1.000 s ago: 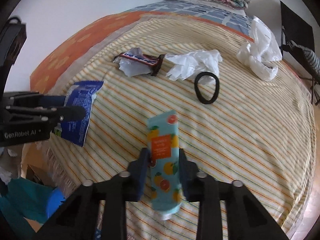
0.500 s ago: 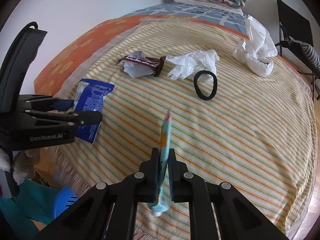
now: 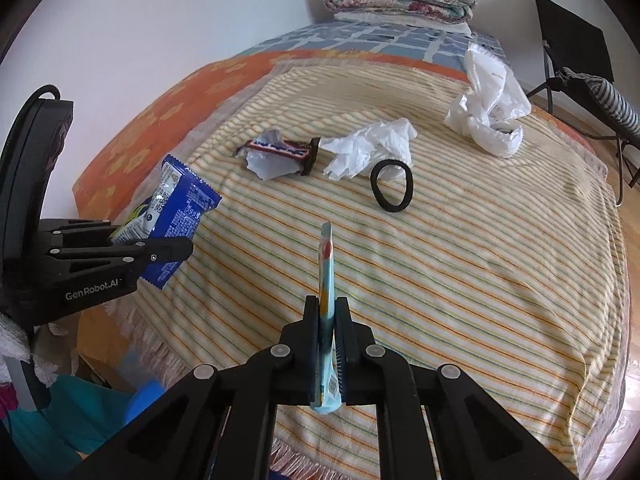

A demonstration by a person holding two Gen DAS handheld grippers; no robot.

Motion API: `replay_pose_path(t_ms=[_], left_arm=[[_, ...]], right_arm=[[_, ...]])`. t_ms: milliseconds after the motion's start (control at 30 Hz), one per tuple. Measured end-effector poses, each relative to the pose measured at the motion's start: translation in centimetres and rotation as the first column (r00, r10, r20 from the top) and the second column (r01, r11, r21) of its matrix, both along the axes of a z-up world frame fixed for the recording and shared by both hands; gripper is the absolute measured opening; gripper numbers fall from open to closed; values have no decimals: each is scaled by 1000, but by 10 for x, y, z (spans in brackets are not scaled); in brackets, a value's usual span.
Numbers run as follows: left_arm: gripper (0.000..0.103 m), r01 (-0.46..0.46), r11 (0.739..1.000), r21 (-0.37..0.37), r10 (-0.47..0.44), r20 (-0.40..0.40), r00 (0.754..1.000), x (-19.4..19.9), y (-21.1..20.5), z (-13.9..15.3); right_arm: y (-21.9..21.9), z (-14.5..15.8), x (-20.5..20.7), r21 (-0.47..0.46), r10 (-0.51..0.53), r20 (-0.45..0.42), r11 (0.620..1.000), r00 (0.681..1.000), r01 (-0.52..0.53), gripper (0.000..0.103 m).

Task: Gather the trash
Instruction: 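Carry the blue wrapper with the left gripper while the right carries the tube to the basket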

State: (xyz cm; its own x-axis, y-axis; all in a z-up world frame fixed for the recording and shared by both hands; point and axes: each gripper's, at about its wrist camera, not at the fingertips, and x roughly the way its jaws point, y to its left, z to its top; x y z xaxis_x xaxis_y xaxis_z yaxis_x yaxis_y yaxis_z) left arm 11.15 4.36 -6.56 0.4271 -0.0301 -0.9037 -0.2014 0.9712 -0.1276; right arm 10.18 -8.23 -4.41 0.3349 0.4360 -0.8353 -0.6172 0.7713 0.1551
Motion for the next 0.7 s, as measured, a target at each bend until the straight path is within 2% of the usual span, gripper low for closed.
replay_pose_path(t_ms=[367, 700], left_arm=[[13, 35, 999, -19, -33, 70, 997, -20, -10, 26], [13, 78, 997, 10, -79, 119, 990, -42, -25, 43]], right_arm=[[-8, 15, -11, 28, -8, 30, 1000, 1000, 7, 5], [-20, 32, -27, 70, -22, 43, 997, 999, 19, 5]])
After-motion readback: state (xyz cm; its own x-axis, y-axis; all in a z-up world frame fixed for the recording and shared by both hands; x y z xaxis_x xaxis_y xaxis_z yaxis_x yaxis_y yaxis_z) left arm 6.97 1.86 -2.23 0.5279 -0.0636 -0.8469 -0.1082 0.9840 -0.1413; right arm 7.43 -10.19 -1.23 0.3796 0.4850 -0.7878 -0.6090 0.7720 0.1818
